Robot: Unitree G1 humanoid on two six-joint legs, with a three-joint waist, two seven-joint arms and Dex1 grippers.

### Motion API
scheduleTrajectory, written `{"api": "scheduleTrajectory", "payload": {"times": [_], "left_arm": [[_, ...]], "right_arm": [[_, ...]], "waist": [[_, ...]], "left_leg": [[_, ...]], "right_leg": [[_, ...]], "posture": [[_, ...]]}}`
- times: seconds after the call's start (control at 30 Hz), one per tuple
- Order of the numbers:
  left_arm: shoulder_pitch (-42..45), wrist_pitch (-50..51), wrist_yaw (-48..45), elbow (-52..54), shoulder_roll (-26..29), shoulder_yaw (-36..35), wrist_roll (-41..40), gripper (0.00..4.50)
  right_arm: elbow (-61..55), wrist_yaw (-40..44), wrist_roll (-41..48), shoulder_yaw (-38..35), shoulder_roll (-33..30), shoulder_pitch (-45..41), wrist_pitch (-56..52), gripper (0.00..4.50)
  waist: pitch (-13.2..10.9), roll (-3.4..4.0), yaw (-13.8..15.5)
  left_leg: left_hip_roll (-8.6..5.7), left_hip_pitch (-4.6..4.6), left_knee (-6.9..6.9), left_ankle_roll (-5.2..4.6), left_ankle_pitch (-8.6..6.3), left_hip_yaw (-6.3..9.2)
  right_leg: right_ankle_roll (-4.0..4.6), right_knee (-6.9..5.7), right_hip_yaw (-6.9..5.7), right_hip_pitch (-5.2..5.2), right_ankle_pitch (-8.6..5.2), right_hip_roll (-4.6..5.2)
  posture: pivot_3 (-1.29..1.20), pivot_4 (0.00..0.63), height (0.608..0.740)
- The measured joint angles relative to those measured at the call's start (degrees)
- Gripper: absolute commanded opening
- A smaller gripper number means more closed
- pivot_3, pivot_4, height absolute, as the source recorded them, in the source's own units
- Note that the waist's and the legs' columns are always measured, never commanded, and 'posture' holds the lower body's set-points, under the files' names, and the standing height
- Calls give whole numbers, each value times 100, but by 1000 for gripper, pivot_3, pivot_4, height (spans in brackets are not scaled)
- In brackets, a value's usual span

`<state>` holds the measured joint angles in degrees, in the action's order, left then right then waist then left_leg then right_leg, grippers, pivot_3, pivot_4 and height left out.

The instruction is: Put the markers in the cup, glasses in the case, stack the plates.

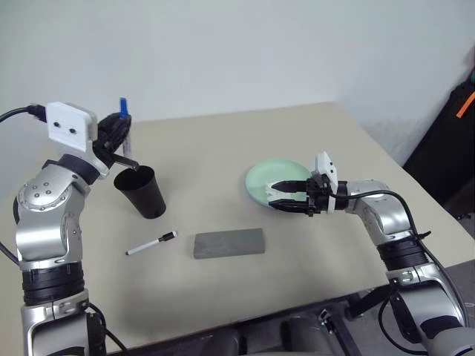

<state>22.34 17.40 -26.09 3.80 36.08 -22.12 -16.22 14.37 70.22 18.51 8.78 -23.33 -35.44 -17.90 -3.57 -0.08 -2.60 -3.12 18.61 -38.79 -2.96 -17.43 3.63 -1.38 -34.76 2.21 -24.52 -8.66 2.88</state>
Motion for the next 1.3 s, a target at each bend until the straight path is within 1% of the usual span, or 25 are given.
{"api": "scheduleTrajectory", "payload": {"times": [0.13,0.33,0.5,0.73,1.03,1.07,1.3], "left_arm": [[-265,-35,201,13,-207,-2,1,72],[-421,-464,346,-112,-473,15,4,72],[-461,-962,343,-580,-675,87,80,72],[-447,-1420,217,-1171,-685,184,153,72],[-398,-1704,94,-1616,-717,350,187,3204],[-398,-1714,72,-1629,-717,360,185,3465],[-398,-1809,-19,-1656,-712,368,177,3465]], "right_arm": [[0,2,0,0,1,-1,19,2582],[0,5,0,0,2,-2,25,2582],[0,4,0,0,1,-2,25,2582],[0,-2,-1,0,1,-2,30,2582],[0,-6,-4,0,1,-2,62,2582],[0,-6,-4,0,1,-2,62,2582],[0,-6,-4,0,1,-2,71,2582]], "waist": [[0,0,1],[1,-2,1],[1,-2,1],[1,-3,1],[2,-4,1],[2,-4,1],[2,-4,1]], "left_leg": [[0,0,-1,0,0,0],[0,-1,-3,0,1,-1],[0,-1,-3,0,1,-2],[0,0,-3,-1,1,-2],[0,0,-3,-1,1,-1],[0,0,-3,-1,1,-2],[0,0,-3,-1,1,-1]], "right_leg": [[0,-2,-1,1,0,-1],[1,-2,-1,3,1,-2],[2,-2,-1,3,1,-2],[2,-1,-1,3,1,-2],[2,-1,-1,3,1,-2],[2,-1,-1,3,1,-2],[2,-1,-2,3,1,-2]], "posture": [[0,0,740],[0,0,740],[0,0,740],[0,0,740],[0,0,740],[0,0,740],[0,0,740]]}}
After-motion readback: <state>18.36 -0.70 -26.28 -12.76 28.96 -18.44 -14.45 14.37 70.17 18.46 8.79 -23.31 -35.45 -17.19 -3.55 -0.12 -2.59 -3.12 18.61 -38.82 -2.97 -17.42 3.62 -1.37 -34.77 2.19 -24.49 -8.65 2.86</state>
